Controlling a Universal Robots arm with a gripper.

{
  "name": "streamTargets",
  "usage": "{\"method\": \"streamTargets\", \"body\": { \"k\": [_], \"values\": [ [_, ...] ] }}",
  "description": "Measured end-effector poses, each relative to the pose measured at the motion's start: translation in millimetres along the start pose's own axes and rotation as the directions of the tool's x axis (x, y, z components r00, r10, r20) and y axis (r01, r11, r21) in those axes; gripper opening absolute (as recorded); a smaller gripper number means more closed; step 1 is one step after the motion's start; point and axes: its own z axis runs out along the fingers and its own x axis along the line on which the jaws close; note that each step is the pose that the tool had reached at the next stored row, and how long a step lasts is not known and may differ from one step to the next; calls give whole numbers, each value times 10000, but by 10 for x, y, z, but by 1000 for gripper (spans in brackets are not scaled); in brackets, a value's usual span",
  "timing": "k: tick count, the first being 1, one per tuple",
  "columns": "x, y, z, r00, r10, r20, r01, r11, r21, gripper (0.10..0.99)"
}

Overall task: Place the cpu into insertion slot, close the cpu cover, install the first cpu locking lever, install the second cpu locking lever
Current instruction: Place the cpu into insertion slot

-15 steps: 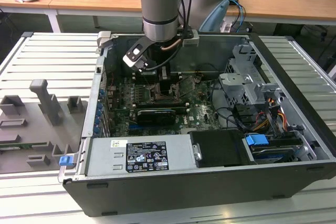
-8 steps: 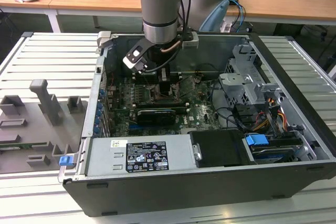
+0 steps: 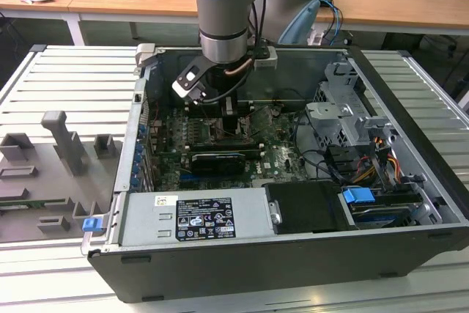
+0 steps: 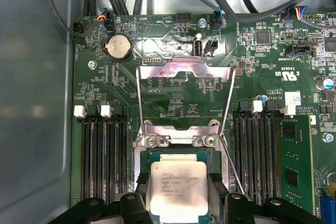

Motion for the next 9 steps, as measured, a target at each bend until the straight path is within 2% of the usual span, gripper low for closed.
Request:
{"method": "streamTargets", "body": {
  "k": [8, 9],
  "values": [
    [0, -1, 10, 10000, -1, 0, 1, 10000, -1, 537],
    [0, -1, 10, 10000, -1, 0, 1, 10000, 0, 600]
  ]
}}
